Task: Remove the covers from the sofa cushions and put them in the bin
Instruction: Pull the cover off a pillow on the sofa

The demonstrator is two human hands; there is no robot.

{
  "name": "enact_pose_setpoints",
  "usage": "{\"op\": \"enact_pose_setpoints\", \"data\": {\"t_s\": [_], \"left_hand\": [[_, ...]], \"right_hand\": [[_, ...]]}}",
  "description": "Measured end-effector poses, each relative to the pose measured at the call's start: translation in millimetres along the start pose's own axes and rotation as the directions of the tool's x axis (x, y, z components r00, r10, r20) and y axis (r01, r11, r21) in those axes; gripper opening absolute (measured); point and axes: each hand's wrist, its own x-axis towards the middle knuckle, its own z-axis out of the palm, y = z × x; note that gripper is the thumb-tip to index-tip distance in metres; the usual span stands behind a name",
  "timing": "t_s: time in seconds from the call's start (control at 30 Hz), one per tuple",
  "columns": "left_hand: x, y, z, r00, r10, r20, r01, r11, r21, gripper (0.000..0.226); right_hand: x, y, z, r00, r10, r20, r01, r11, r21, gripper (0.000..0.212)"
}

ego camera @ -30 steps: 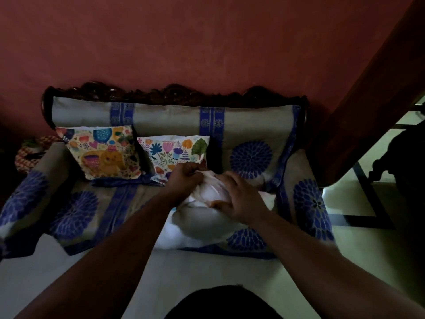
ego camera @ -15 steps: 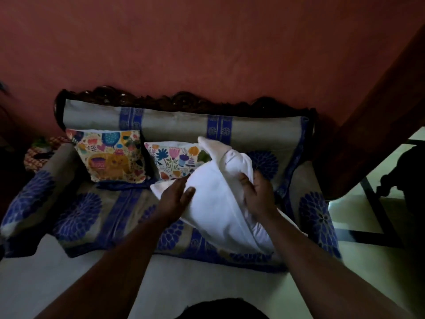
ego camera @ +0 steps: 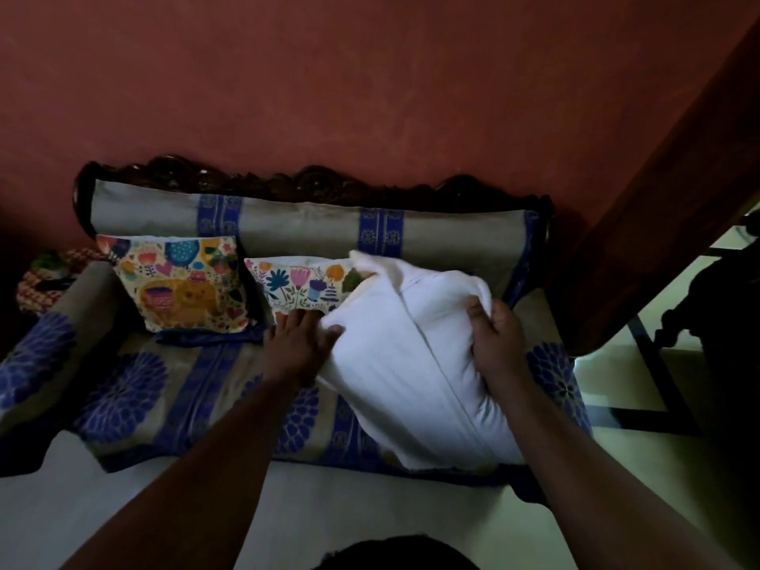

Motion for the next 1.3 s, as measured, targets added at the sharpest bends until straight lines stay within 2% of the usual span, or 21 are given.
{"op": "enact_pose_setpoints", "data": {"t_s": [0.03, 0.07, 0.1, 0.13, 0.2, 0.27, 0.3, 0.37, 0.43, 0.47, 0.53, 0.6, 0.63, 0.7, 0.8, 0.93, 1.03, 1.1, 1.2, 1.27, 1.3], "left_hand": [[-2, 2, 4, 0.999, -0.049, -0.013, 0.048, 0.994, -0.094, 0.069], [-1, 7, 4, 0.993, -0.116, 0.016, 0.116, 0.951, -0.285, 0.082], [-5, 11, 7, 0.971, -0.204, 0.127, 0.241, 0.82, -0.519, 0.101], [-6, 15, 11, 0.923, -0.258, 0.284, 0.384, 0.62, -0.684, 0.115], [-2, 32, 13, 0.82, -0.208, 0.533, 0.572, 0.268, -0.775, 0.105], [10, 54, 0, 0.831, -0.184, 0.524, 0.548, 0.113, -0.829, 0.082], [18, 62, -6, 0.858, -0.23, 0.459, 0.495, 0.132, -0.859, 0.071], [31, 63, -13, 0.9, -0.331, 0.285, 0.376, 0.256, -0.891, 0.051], [40, 51, -12, 0.914, -0.364, 0.177, 0.321, 0.385, -0.865, 0.039], [44, 42, -9, 0.907, -0.379, 0.184, 0.341, 0.401, -0.85, 0.041], [52, 24, -4, 0.871, -0.4, 0.284, 0.411, 0.28, -0.868, 0.054], [55, 21, -5, 0.847, -0.356, 0.395, 0.462, 0.124, -0.878, 0.081], [53, 28, -13, 0.838, -0.35, 0.419, 0.478, 0.1, -0.873, 0.092], [54, 36, -22, 0.805, -0.463, 0.371, 0.487, 0.159, -0.859, 0.099], [53, 37, -28, 0.774, -0.609, 0.173, 0.453, 0.342, -0.823, 0.083], [50, 42, -38, 0.769, -0.623, 0.146, 0.484, 0.417, -0.769, 0.079], [51, 39, -40, 0.794, -0.59, 0.144, 0.508, 0.515, -0.691, 0.064], [46, 27, -40, 0.779, -0.61, 0.143, 0.534, 0.526, -0.662, 0.054], [35, 3, -40, 0.707, -0.703, 0.079, 0.59, 0.524, -0.614, 0.054], [32, 2, -39, 0.727, -0.685, 0.041, 0.54, 0.534, -0.65, 0.059], [29, 9, -36, 0.766, -0.637, 0.088, 0.513, 0.524, -0.68, 0.064]], "right_hand": [[2, 2, -2, 0.998, 0.036, -0.047, -0.034, 0.998, 0.051, 0.021], [7, 2, -5, 0.993, 0.072, -0.09, -0.061, 0.991, 0.119, 0.022], [8, 3, -6, 0.986, 0.125, -0.109, -0.102, 0.976, 0.195, 0.026], [9, 9, -7, 0.978, 0.178, -0.104, -0.145, 0.952, 0.27, 0.034], [11, 16, -10, 0.966, 0.245, -0.08, -0.214, 0.937, 0.278, 0.055], [15, 19, -16, 0.959, 0.28, -0.035, -0.263, 0.932, 0.25, 0.073], [16, 13, -19, 0.954, 0.301, 0.016, -0.293, 0.917, 0.27, 0.08], [21, -1, -25, 0.939, 0.322, 0.122, -0.343, 0.911, 0.229, 0.097], [25, -12, -29, 0.943, 0.306, 0.128, -0.317, 0.945, 0.079, 0.092], [25, -15, -30, 0.958, 0.266, 0.104, -0.27, 0.962, 0.032, 0.081], [21, -22, -25, 0.982, 0.178, 0.057, -0.179, 0.984, 0.019, 0.062], [11, -25, -17, 0.995, 0.095, 0.042, -0.095, 0.996, 0.001, 0.053], [5, -27, -14, 0.996, 0.084, 0.04, -0.084, 0.996, 0.0, 0.05], [-4, -25, -8, 0.996, 0.081, 0.036, -0.082, 0.996, 0.045, 0.05], [-12, -36, -2, 0.998, 0.056, -0.012, -0.056, 0.998, 0.015, 0.052], [-10, -33, -6, 0.948, -0.087, -0.306, 0.071, 0.996, -0.062, 0.037], [-9, -28, -16, 0.926, -0.084, -0.368, 0.085, 0.996, -0.014, 0.03], [-5, -17, -31, 0.919, -0.064, -0.39, 0.067, 0.998, -0.006, 0.032], [-2, -4, -50, 0.909, -0.053, -0.414, 0.051, 0.999, -0.016, 0.046], [3, 4, -54, 0.915, -0.005, -0.403, 0.007, 1.0, 0.005, 0.05], [6, 6, -54, 0.913, 0.054, -0.405, -0.043, 0.998, 0.036, 0.05]]}}
